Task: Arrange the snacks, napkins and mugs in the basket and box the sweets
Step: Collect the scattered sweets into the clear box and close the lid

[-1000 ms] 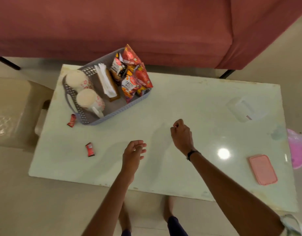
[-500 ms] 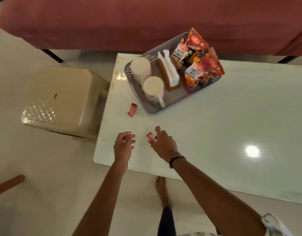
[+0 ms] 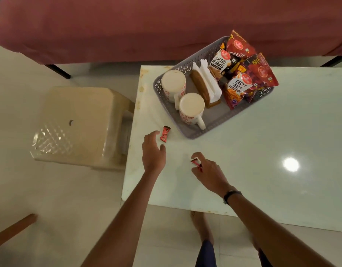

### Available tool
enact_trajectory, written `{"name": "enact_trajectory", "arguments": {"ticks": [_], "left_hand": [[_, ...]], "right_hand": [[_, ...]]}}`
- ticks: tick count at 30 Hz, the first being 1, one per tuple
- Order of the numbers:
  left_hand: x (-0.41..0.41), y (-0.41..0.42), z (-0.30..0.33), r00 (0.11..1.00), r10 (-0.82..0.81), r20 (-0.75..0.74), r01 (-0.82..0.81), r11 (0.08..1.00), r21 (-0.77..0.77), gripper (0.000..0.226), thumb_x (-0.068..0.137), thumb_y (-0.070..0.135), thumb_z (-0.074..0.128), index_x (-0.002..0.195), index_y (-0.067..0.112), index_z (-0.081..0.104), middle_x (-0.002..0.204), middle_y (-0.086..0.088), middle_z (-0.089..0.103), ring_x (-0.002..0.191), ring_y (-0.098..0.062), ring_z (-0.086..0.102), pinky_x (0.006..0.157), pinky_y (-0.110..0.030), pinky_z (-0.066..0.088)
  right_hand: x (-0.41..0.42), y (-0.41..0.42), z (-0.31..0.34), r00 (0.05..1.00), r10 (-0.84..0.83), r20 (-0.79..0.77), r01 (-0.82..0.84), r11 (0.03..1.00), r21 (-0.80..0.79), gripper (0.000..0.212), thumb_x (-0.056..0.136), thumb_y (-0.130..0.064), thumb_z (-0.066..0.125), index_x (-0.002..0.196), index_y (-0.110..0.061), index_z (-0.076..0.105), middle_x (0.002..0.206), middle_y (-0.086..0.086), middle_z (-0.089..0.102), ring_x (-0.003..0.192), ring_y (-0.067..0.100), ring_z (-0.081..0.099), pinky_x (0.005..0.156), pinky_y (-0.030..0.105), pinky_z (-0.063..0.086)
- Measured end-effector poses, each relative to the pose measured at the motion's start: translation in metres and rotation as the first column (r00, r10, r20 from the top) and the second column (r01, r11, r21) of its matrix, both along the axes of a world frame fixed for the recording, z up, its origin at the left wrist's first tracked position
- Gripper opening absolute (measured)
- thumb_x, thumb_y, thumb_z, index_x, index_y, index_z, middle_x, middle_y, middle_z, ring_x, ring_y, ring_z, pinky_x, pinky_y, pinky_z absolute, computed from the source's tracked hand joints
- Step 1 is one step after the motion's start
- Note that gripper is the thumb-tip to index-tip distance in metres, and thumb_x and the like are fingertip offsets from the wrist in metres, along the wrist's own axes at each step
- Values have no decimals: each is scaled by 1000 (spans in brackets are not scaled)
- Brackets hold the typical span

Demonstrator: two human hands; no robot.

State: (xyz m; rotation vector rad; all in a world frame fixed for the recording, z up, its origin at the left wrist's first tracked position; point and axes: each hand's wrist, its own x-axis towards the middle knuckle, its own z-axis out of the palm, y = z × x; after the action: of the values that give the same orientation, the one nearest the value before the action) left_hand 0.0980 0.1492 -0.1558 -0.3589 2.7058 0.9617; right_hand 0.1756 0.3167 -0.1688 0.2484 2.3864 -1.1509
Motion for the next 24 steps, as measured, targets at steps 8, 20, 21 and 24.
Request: {"name": "enact_trajectory", "arguments": {"ticks": [8,20,21,24], "left_hand": [[-22,19,-27,951,-301,70,308,915,-261,23,89,6,48,111,10,55,113,-15,51,101,-34,52,77,-42,48],[49,107,9,841,-310,443,216,944,250,19,94,4,36,91,16,51,96,-4,55,75,-17,50,58,-22,41],[49,124,18,837,-314,448,205,939,276,21,93,3,35,92,16,51,94,-3,55,70,-15,48,52,-18,39],[45,179,33,831,-344,437,218,924,313,27,91,0,31,94,17,51,93,-3,58,65,-10,47,42,-10,36]], "right_hand": [[10,15,-11,981,-177,83,185,977,-109,11,88,-16,48,98,-20,52,61,-8,52,46,9,42,43,15,33],[10,84,25,848,-485,212,529,793,-303,16,89,-11,48,100,-16,59,72,-1,59,54,8,56,54,18,41],[11,98,29,837,-506,207,547,777,-311,16,90,-12,49,100,-17,60,72,-2,58,53,9,53,55,19,41],[14,148,38,804,-567,181,593,735,-329,15,90,-11,50,100,-15,61,75,-1,59,53,10,49,53,15,41]]}}
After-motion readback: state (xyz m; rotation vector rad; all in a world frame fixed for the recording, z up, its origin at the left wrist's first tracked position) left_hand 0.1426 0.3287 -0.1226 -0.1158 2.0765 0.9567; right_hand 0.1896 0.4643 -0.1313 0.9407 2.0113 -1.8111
